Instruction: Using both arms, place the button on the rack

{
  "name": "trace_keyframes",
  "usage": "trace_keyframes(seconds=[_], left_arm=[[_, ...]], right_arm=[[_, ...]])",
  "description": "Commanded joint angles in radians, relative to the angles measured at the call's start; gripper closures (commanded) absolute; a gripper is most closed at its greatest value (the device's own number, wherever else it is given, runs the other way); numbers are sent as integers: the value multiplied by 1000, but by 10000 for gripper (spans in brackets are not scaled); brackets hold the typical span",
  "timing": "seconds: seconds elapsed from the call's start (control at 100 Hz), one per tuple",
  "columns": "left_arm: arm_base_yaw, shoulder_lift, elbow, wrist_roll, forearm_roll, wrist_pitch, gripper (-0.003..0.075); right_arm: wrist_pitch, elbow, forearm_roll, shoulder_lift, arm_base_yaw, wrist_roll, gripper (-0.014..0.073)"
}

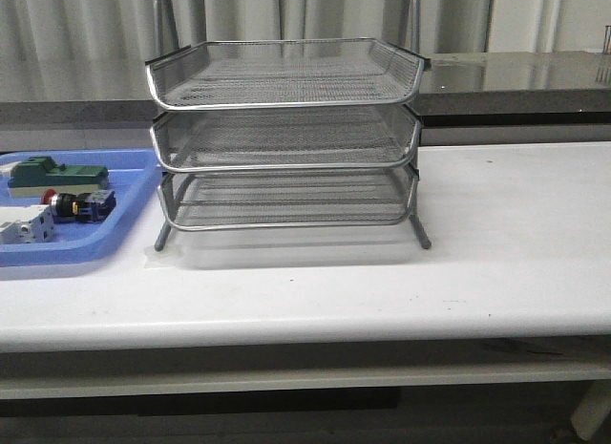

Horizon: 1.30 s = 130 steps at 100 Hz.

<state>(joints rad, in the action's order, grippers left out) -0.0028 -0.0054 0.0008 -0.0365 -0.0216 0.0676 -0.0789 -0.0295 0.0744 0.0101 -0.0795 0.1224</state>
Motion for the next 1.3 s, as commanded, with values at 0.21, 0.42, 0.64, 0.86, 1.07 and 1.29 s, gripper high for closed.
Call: trace_keyframes(seconds=[0.21,0.42,0.64,0.86,1.07,1.29], left_arm=[[0,-33,47,7,1,76,716],[0,-33,47,7,1,76,716],[0,-33,47,7,1,76,716],[0,-33,47,7,1,76,716],[0,-33,47,7,1,76,716],[0,-33,47,7,1,76,716]], right_arm=[[79,18,2,15,4,-9,653],[79,18,2,15,4,-9,653],[79,18,2,15,4,-9,653],[135,18,2,15,4,-9,653],[69,90,1,11,4,-9,653],[6,228,-74,-103,4,-8,653]])
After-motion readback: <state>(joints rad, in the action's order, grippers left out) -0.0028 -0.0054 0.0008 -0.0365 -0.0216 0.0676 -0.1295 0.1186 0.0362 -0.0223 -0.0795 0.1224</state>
